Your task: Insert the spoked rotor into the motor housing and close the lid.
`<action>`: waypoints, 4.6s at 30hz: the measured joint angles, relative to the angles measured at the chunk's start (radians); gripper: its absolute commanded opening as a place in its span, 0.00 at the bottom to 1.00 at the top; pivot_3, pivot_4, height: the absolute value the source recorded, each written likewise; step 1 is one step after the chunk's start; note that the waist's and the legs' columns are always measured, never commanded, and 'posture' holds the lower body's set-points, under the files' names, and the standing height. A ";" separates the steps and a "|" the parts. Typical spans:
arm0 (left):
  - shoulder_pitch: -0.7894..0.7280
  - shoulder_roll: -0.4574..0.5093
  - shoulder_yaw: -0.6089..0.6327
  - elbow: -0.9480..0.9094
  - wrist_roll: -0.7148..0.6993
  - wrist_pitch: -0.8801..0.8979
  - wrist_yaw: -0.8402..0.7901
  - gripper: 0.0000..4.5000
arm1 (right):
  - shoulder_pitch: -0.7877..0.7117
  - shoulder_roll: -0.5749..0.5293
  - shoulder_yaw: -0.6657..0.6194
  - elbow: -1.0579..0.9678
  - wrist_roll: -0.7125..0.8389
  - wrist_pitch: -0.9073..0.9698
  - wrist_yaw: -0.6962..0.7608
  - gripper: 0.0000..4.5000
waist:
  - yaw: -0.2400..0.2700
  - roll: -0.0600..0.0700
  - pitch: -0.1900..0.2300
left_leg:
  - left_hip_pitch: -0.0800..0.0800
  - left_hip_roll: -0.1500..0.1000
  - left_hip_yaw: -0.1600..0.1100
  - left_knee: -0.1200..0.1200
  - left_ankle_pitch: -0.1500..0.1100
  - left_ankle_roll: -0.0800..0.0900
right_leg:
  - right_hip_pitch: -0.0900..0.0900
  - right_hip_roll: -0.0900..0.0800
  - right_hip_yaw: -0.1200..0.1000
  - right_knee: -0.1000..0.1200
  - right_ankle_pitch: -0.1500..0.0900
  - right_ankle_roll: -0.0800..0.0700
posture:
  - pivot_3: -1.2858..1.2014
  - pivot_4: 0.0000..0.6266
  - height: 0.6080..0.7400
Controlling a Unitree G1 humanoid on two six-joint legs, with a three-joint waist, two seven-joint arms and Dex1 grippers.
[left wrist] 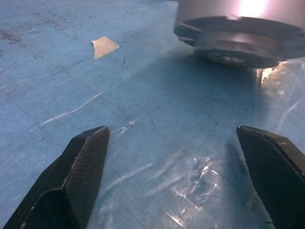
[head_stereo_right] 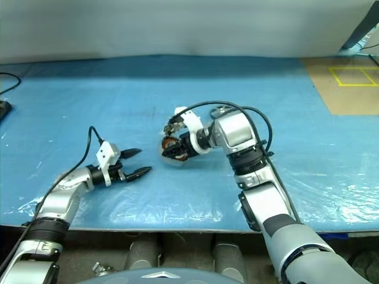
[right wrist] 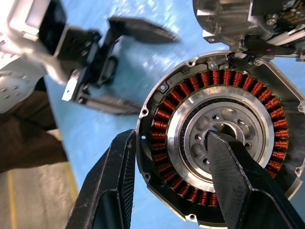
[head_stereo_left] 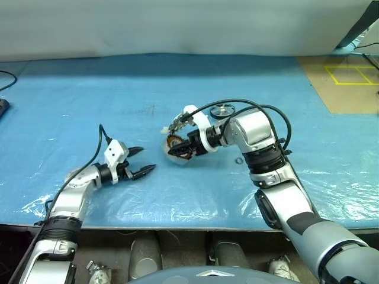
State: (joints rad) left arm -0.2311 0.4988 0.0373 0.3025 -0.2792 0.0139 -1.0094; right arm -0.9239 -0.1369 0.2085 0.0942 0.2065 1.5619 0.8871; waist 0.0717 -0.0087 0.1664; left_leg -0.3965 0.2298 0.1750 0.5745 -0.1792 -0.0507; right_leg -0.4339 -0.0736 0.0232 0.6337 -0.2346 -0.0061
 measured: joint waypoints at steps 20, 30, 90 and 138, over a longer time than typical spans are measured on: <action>-0.029 -0.003 -0.007 0.038 0.002 -0.003 -0.010 1.00 | -0.056 0.042 -0.157 0.075 0.227 0.048 -0.279 0.99 | 0.009 0.000 0.000 | 0.005 -0.003 0.000 -0.002 0.001 -0.001 | 0.002 -0.001 0.003 0.002 0.000 0.001 | 0.52 0.24 1.00; -0.073 -0.015 -0.027 0.081 0.007 -0.010 -0.049 1.00 | -0.044 -0.108 -0.275 0.011 0.450 0.012 -0.414 0.99 | 0.031 0.000 0.000 | 0.005 -0.004 0.000 -0.002 0.001 -0.001 | 0.003 -0.001 0.003 0.001 0.000 0.001 | 0.52 0.24 1.00; -0.108 -0.026 -0.032 0.191 0.014 -0.104 -0.098 1.00 | -0.197 -0.182 0.412 0.853 -0.524 -2.467 0.483 0.99 | -0.005 -0.001 0.000 | 0.009 -0.002 0.000 0.006 -0.002 0.006 | 0.009 -0.002 0.003 0.006 -0.005 -0.004 | 0.52 0.24 1.00; 0.023 0.001 -0.024 0.003 0.004 -0.044 -0.053 1.00 | 0.118 -0.196 0.273 -0.014 -0.349 -0.912 0.458 0.45 | -0.005 -0.001 0.000 | 0.013 -0.003 0.001 -0.009 0.001 0.001 | 0.010 0.000 0.004 -0.009 -0.005 -0.004 | 0.52 0.24 1.00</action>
State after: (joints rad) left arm -0.2079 0.5003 0.0129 0.3053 -0.2748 -0.0302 -1.0626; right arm -0.8057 -0.3324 0.4811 0.0802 -0.1423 0.6498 1.3453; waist 0.0672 -0.0098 0.1660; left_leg -0.3832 0.2269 0.1761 0.5650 -0.1785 -0.0501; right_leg -0.4236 -0.0738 0.0277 0.6249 -0.2399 -0.0102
